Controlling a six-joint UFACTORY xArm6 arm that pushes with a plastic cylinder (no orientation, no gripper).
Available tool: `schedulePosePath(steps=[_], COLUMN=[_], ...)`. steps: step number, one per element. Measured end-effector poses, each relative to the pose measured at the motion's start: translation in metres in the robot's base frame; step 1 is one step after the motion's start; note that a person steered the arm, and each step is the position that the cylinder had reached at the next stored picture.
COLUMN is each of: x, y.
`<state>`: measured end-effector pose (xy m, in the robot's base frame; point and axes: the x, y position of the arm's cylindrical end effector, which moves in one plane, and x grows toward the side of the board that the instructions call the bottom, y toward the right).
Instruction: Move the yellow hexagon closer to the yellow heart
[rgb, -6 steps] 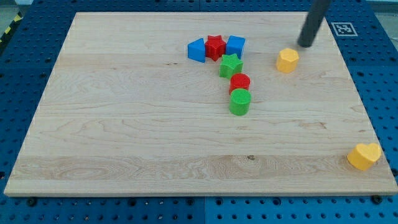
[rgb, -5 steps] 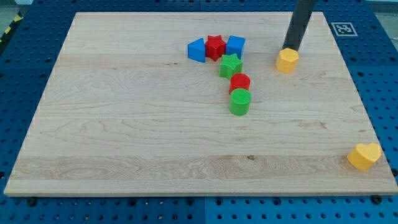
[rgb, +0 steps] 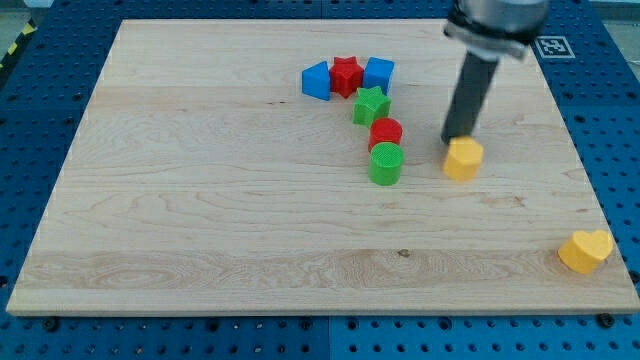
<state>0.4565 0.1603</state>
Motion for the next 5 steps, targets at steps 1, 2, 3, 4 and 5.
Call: schedulePosePath(steps=[1,2,3,4,5], x=[0.027,0.0,0.003,0.046,0.089], y=[0.012,0.006,-0.022,-0.024,0.022])
